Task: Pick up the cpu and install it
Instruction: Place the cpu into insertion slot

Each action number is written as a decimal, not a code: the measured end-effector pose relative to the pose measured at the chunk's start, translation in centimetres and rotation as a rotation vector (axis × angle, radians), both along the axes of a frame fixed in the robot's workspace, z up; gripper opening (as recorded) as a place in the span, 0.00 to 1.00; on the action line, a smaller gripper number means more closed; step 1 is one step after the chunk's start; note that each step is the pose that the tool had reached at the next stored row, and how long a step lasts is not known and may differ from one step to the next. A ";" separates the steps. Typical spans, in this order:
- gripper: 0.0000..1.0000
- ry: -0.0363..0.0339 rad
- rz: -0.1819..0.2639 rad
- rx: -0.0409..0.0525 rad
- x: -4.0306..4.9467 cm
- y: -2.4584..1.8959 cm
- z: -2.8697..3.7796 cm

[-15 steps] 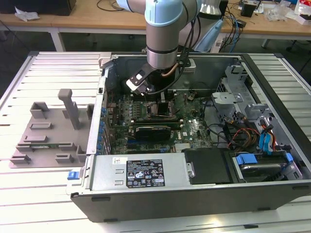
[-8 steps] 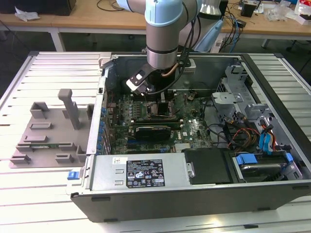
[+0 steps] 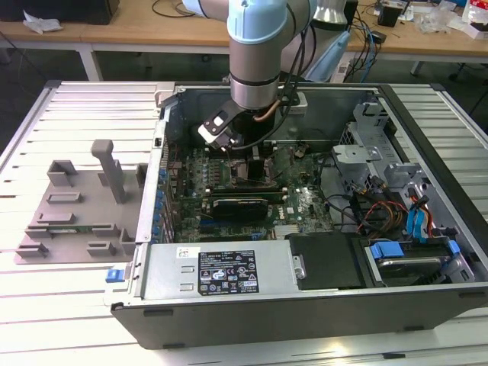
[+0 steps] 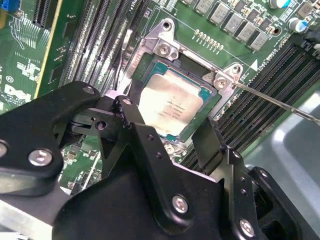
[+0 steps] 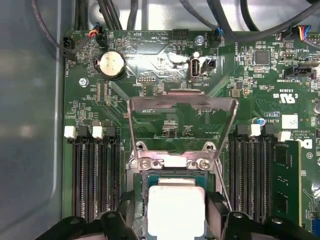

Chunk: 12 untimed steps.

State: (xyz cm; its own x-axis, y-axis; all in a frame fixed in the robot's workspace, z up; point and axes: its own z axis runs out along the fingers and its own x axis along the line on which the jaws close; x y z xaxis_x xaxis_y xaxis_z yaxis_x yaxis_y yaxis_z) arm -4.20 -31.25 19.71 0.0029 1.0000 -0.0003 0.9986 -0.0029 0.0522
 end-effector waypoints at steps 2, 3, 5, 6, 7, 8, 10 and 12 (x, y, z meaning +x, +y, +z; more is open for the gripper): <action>0.68 0.0000 0.000 0.0001 0.15 -0.01 0.00; 0.68 0.0000 0.000 0.0000 0.16 0.00 0.00; 0.68 0.0000 0.001 0.0000 0.16 0.00 0.00; 0.68 0.0000 0.001 0.0000 0.16 0.00 0.00; 0.68 0.0000 0.001 0.0000 0.16 0.00 0.00; 0.68 0.0000 0.001 0.0000 0.16 0.00 0.00; 0.68 -0.0001 0.001 0.0001 0.17 0.01 0.05; 0.68 0.0001 0.001 -0.0012 0.18 0.00 0.11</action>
State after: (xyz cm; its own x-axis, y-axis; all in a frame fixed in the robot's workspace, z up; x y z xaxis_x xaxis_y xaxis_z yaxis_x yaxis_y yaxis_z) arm -4.02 -31.25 19.82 0.0022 1.0000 -0.0016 0.9986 -0.0021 0.0521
